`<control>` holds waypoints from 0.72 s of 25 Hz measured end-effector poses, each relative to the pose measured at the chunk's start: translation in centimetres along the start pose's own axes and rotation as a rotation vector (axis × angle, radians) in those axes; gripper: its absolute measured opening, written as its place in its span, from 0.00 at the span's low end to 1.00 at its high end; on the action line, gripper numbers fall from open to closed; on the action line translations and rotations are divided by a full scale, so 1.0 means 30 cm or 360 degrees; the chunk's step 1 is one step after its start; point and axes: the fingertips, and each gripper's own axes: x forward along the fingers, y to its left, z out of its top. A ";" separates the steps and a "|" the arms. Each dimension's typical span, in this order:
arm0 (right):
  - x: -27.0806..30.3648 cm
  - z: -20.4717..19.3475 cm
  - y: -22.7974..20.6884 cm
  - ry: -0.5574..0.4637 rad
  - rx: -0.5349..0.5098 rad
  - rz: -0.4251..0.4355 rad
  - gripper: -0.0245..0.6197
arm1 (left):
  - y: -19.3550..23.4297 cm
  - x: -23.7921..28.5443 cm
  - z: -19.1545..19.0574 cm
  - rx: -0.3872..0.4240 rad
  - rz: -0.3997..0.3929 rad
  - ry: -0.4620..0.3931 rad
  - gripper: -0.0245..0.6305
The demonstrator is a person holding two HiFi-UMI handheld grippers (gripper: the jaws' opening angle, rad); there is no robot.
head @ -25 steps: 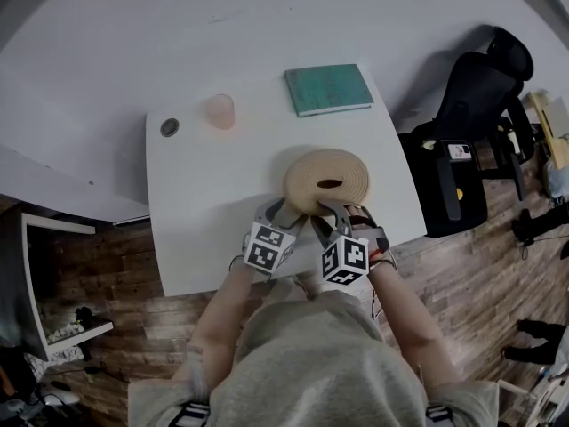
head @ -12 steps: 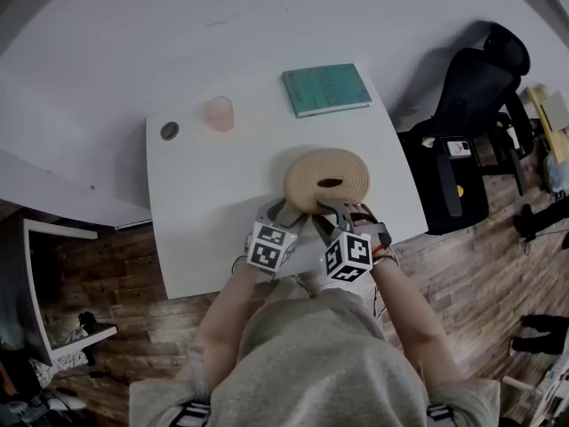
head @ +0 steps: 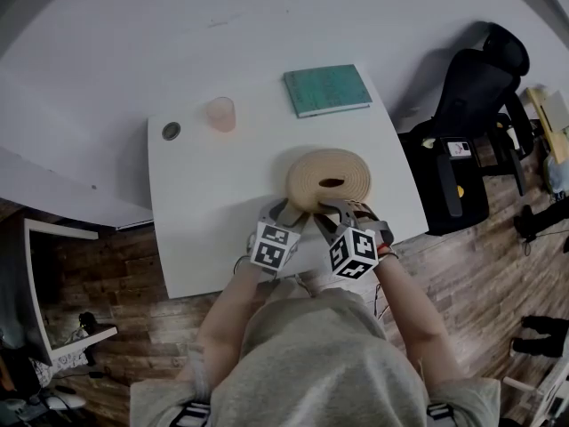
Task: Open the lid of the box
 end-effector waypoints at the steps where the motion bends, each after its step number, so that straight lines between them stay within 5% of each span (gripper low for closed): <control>1: -0.002 0.001 -0.001 -0.0007 0.0015 0.0007 0.21 | 0.003 -0.001 0.003 0.0012 0.0010 0.0001 0.40; 18: -0.097 0.062 -0.109 -0.0212 0.0292 0.0029 0.17 | 0.009 0.015 -0.007 0.0138 0.0060 0.0066 0.31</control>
